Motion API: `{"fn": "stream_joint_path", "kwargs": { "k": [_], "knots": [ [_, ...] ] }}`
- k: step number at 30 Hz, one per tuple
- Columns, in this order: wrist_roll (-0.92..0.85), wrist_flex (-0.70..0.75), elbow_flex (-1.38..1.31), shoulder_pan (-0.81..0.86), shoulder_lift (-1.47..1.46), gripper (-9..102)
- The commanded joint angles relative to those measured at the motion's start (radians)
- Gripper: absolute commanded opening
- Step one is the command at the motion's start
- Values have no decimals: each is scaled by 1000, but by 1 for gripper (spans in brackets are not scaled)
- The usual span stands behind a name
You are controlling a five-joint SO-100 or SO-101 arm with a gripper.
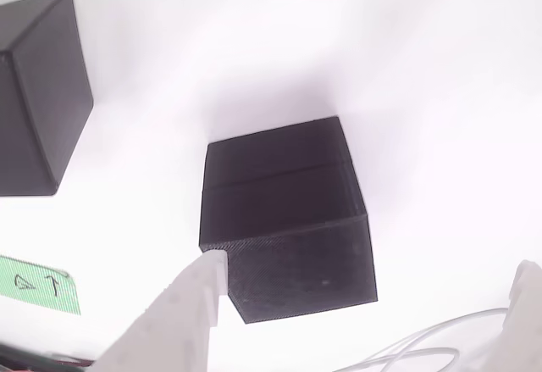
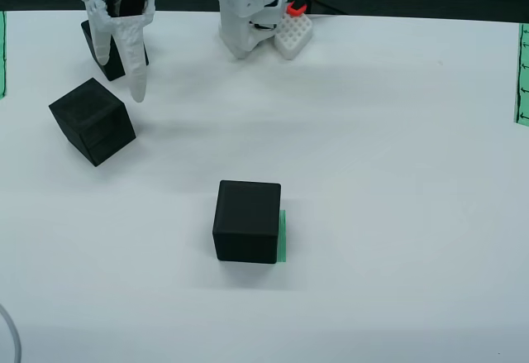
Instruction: Stack 3 Blocks on the chosen place.
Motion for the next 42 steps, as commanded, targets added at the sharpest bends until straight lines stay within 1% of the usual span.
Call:
{"fn": "stream_joint_path", "kwargs": {
  "k": [1, 4, 9, 16, 25, 30, 39, 42],
  "knots": [
    [-89, -71, -40, 66, -43, 42],
    [-129, -143, -54, 94, -87, 42],
    [-170, -215, -87, 110, -163, 42],
    [-193, -267, -104, 95, -230, 42],
    [-186, -270, -75, 31, -314, 42],
    [-179, -272, -69, 25, -333, 42],
    [-178, -272, -67, 25, -337, 31],
    [-178, -268, -63, 23, -336, 24]
  ]
}}
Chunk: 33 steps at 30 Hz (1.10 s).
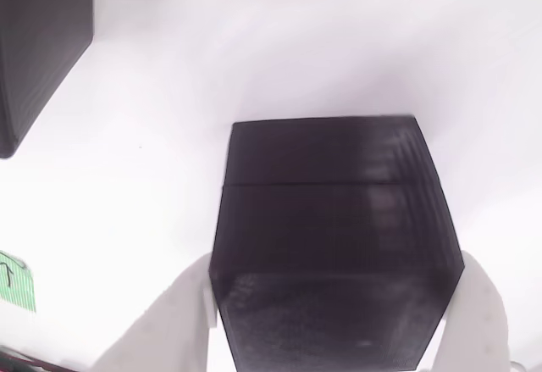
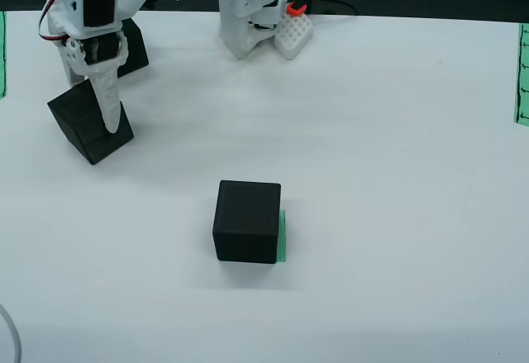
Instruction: Stack 3 Blocks on the chosen place.
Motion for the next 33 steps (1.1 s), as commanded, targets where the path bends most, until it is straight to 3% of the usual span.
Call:
{"fn": "stream_joint_path", "kwargs": {
  "k": [1, 15, 33],
  "knots": [
    [6, -9, 0, -6, 6, 24],
    [8, 37, 71, 3, 106, 22],
    [158, 261, -2, -104, 430, 21]
  ]
}}
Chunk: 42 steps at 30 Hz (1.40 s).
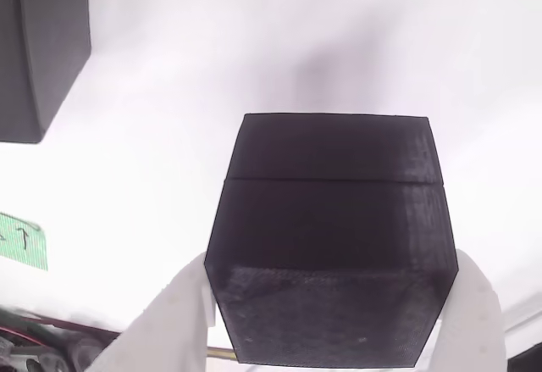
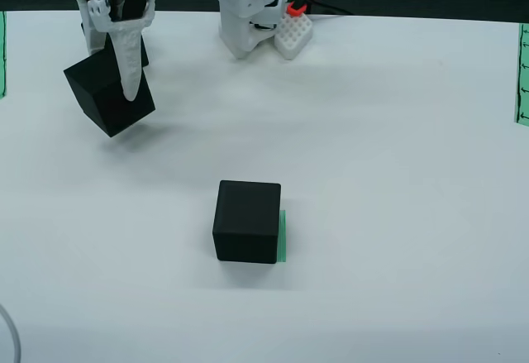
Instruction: Stack 3 Blocks on the chosen place.
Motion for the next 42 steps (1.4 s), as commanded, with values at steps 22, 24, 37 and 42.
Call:
{"fn": "stream_joint_path", "kwargs": {
  "k": [22, 24, 37, 42],
  "knots": [
    [911, 285, -469, -627, -169, 20],
    [1032, 290, -503, -663, -206, 20],
    [1307, 302, -653, -781, -471, 20],
    [1338, 302, -690, -810, -505, 20]
  ]
}}
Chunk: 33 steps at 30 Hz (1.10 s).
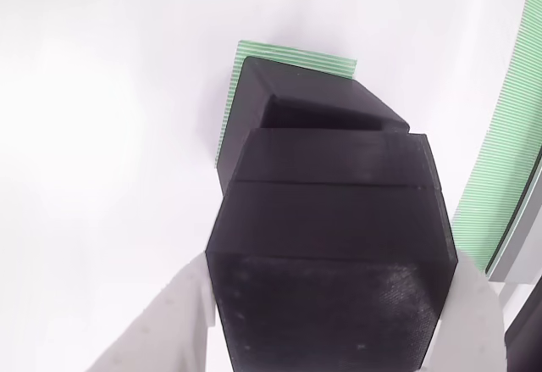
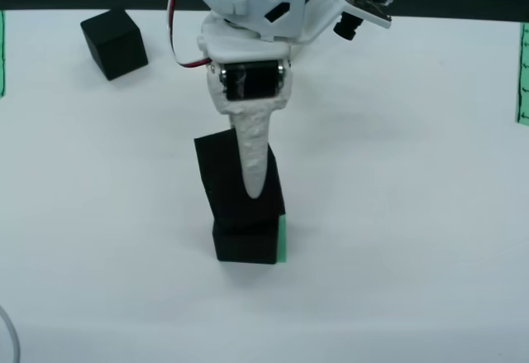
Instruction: Stack 3 Blocks on the chosen place.
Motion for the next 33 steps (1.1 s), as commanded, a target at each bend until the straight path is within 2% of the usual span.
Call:
{"fn": "stream_joint_path", "kwargs": {
  "k": [1, 9, 11, 12, 23, 33],
  "knots": [
    [15, 5, -54, -14, -3, 20],
    [15, 6, -35, -28, -3, 21],
    [15, 6, -31, -26, -3, 34],
    [14, 6, -29, -26, -3, 36],
    [2, 6, -8, -5, 15, 36],
    [-103, 6, 49, 86, 252, 36]
  ]
}}
